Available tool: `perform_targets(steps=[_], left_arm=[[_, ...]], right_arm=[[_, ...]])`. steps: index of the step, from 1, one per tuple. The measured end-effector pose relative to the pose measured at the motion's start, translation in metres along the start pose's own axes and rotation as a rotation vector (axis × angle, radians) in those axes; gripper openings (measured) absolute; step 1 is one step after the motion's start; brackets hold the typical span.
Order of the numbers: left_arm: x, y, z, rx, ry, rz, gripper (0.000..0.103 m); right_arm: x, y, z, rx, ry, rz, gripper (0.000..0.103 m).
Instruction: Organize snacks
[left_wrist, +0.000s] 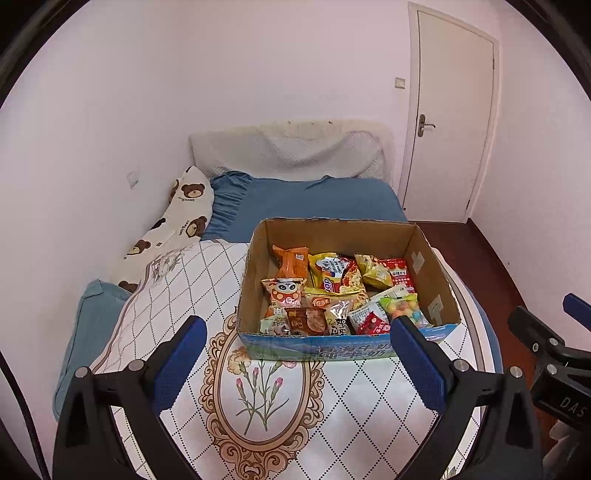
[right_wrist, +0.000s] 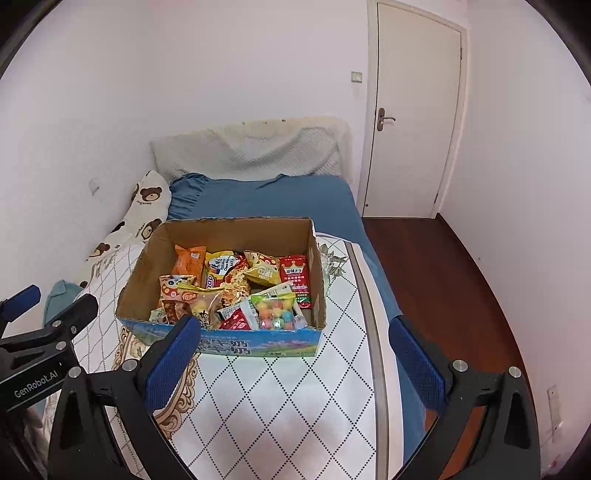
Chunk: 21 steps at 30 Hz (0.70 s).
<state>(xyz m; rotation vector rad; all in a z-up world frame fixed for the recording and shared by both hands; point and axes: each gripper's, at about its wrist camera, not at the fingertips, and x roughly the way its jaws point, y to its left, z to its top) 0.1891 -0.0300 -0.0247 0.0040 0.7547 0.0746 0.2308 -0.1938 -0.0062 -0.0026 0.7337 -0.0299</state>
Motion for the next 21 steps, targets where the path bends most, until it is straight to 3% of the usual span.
perform_targets(steps=[21], left_arm=[[0.0014, -0.0020, -0.0017, 0.000, 0.007, -0.014, 0.102]], right_arm=[[0.0016, -0.0046, 0.0007, 0.020, 0.007, 0.007, 0.103]])
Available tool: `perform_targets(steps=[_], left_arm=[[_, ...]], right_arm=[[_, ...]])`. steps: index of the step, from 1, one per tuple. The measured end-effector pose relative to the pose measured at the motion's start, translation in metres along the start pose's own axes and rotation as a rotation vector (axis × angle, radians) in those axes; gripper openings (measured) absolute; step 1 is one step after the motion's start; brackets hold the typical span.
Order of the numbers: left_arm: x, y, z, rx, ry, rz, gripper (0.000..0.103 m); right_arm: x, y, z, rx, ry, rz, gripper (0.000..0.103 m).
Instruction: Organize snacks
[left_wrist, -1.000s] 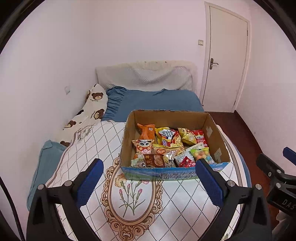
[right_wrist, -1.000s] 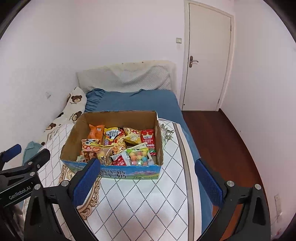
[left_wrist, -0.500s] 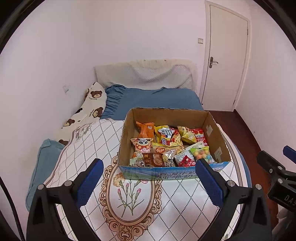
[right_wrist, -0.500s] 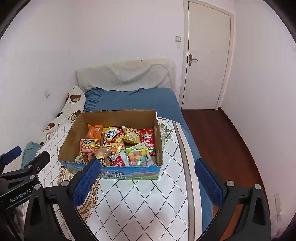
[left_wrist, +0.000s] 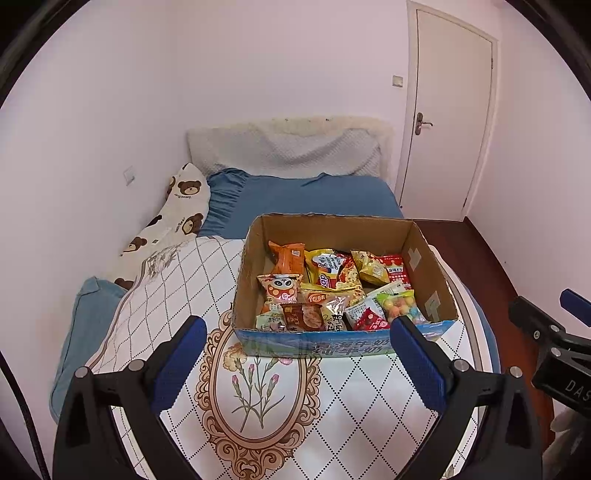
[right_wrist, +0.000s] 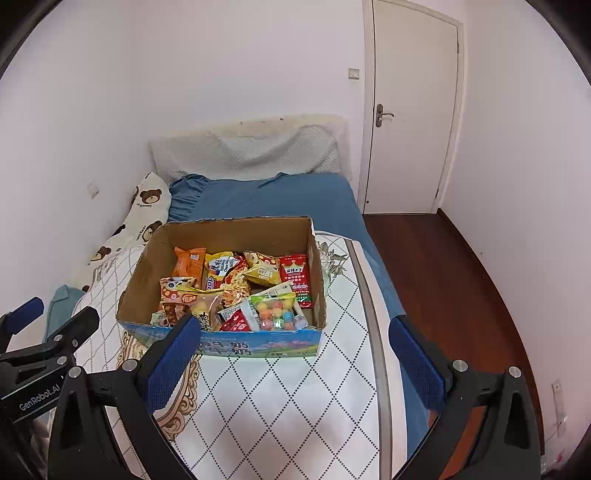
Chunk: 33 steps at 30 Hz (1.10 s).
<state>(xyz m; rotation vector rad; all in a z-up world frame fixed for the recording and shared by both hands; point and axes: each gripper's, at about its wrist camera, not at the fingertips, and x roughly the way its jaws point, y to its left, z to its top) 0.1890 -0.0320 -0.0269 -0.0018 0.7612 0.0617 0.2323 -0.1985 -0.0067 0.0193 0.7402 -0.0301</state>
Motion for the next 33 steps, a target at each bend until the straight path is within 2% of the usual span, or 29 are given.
perform_targets(steps=[33], left_arm=[[-0.0015, 0.0018, 0.0037, 0.017, -0.017, 0.005, 0.102]], right_arm=[[0.0023, 0.0022, -0.0001, 0.025, 0.001, 0.003, 0.103]])
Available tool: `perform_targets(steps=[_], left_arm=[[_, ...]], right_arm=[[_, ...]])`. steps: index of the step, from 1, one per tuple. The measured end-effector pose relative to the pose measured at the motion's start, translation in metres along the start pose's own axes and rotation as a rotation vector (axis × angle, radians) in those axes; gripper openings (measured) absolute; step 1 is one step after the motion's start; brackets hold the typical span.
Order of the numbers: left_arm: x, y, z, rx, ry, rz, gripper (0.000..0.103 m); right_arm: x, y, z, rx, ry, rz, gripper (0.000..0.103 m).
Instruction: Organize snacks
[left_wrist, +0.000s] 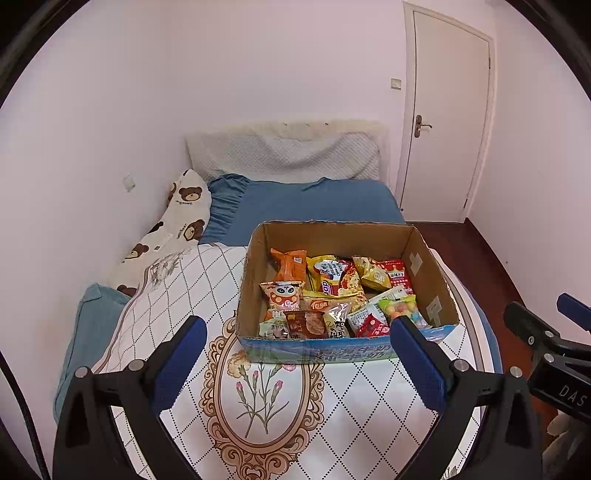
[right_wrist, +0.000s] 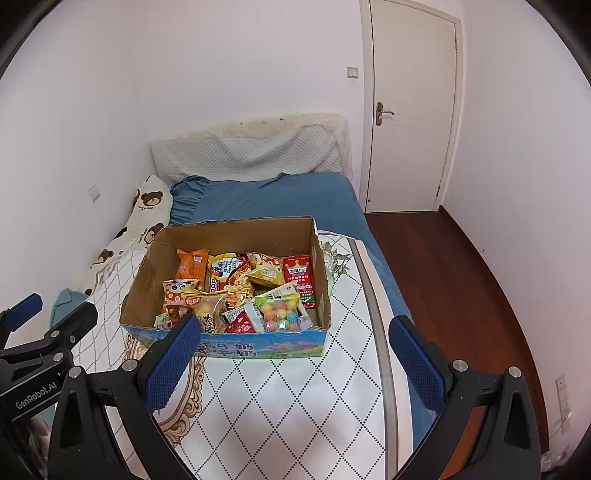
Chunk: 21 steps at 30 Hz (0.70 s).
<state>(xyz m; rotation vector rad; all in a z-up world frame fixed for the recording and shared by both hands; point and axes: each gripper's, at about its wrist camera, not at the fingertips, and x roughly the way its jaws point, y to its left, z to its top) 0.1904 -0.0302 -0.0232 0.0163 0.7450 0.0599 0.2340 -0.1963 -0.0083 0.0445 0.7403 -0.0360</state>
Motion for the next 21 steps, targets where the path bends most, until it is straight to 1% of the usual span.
perform_targets(steps=[21], left_arm=[[-0.0035, 0.0007, 0.0029, 0.001, -0.006, 0.002, 0.102]], right_arm=[[-0.0036, -0.0014, 0.0019, 0.008, -0.006, -0.002, 0.103]])
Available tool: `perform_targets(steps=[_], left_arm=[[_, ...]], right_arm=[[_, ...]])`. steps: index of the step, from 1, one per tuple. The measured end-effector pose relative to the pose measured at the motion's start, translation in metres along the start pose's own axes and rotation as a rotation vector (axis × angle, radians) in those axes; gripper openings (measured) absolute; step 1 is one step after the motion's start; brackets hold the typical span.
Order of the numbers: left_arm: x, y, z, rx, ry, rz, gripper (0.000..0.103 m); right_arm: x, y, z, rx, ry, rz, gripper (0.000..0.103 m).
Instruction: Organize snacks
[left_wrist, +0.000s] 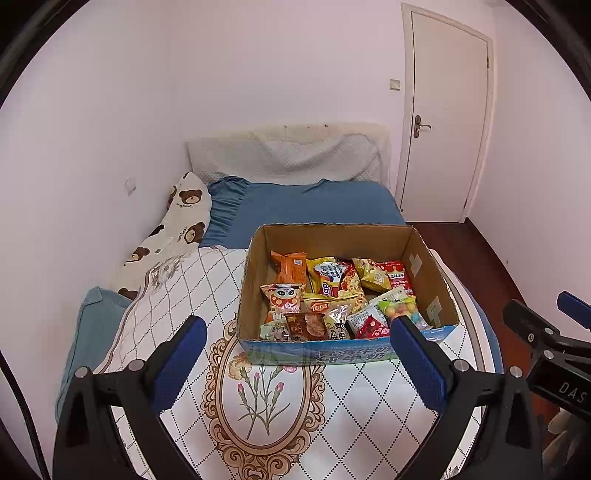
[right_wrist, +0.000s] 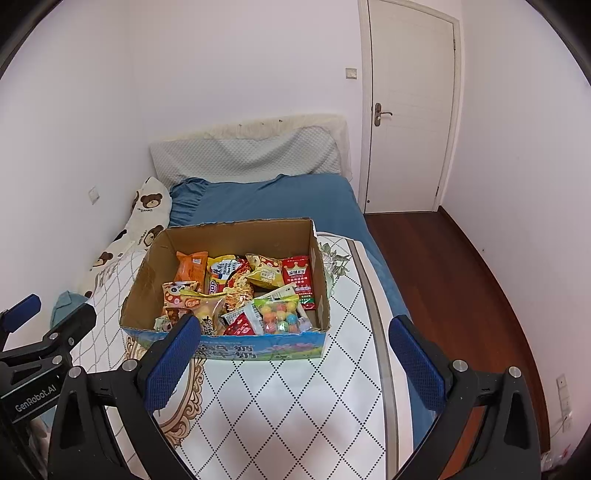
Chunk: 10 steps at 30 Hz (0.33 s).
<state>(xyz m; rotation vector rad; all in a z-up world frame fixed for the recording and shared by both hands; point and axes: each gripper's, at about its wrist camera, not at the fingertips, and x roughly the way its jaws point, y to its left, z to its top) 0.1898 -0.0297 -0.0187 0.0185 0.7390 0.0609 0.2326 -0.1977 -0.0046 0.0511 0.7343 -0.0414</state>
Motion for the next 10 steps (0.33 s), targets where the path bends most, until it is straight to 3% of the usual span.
perform_targets(steps=[10], left_arm=[[-0.0025, -0.0005, -0.0009, 0.011, -0.006, -0.010, 0.102]], right_arm=[[0.0005, 0.0003, -0.0012, 0.006, 0.001, -0.003, 0.103]])
